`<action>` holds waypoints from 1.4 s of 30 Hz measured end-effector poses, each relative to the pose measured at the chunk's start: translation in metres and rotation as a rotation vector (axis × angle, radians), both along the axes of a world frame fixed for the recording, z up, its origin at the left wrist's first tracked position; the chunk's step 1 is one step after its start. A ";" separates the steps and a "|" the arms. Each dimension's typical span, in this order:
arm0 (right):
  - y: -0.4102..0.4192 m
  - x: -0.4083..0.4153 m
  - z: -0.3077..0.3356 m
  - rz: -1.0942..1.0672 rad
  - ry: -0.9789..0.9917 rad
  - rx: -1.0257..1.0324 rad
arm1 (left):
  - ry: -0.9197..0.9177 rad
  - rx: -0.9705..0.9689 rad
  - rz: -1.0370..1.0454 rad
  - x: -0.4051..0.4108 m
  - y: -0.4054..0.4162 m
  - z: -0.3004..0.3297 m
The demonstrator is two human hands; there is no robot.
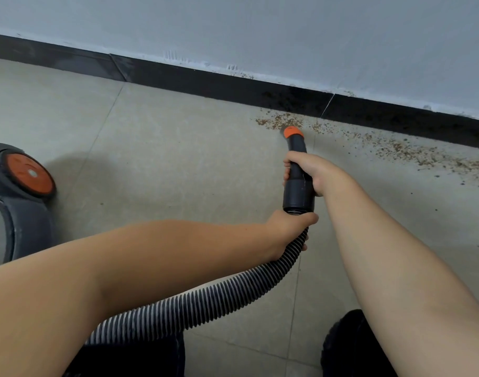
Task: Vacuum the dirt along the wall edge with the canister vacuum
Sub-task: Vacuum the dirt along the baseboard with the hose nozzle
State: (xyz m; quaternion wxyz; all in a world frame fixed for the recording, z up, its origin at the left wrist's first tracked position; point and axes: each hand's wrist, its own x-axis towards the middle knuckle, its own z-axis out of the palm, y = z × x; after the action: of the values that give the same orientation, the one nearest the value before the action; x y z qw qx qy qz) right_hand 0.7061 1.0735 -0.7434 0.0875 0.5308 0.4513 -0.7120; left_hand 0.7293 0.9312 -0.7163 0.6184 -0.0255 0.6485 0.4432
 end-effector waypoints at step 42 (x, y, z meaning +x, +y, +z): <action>-0.019 -0.065 -0.008 0.159 0.101 0.006 | 0.043 -0.043 0.218 -0.041 -0.007 -0.014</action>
State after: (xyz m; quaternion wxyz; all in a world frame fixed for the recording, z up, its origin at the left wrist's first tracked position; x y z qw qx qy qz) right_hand 0.6407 1.0548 -0.7516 0.1194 0.4568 0.4980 -0.7274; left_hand 0.6888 0.9239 -0.7304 0.5517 -0.0996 0.6642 0.4944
